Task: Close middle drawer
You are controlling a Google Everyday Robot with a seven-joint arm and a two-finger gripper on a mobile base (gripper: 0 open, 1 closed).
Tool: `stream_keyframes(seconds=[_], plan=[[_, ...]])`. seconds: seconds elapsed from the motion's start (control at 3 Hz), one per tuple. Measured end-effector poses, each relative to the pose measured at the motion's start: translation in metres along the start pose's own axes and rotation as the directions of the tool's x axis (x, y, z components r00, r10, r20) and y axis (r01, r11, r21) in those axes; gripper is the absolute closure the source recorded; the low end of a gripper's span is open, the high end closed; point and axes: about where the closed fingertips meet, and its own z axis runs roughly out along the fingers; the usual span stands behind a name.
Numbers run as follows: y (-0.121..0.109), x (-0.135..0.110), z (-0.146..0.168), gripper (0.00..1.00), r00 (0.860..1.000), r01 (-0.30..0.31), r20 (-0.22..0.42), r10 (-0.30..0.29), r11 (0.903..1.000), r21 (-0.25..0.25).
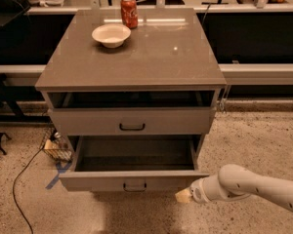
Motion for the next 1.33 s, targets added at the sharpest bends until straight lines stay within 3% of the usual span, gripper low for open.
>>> stream_keyframes(seconds=[0.33,0.67,1.0,1.33], plan=[[-0.011,-0.053,0.011,1.00,0.991,0.007,0.136,-0.009,0.9999,0.014],[-0.015,-0.080,0.016,1.00,0.978,0.011,0.208,-0.015,0.9998,0.019],[-0.018,-0.126,0.022,1.00,0.951,0.022,0.308,-0.027,0.9996,0.019],[-0.020,-0.174,0.028,1.00,0.914,0.036,0.404,-0.041,0.9992,0.018]])
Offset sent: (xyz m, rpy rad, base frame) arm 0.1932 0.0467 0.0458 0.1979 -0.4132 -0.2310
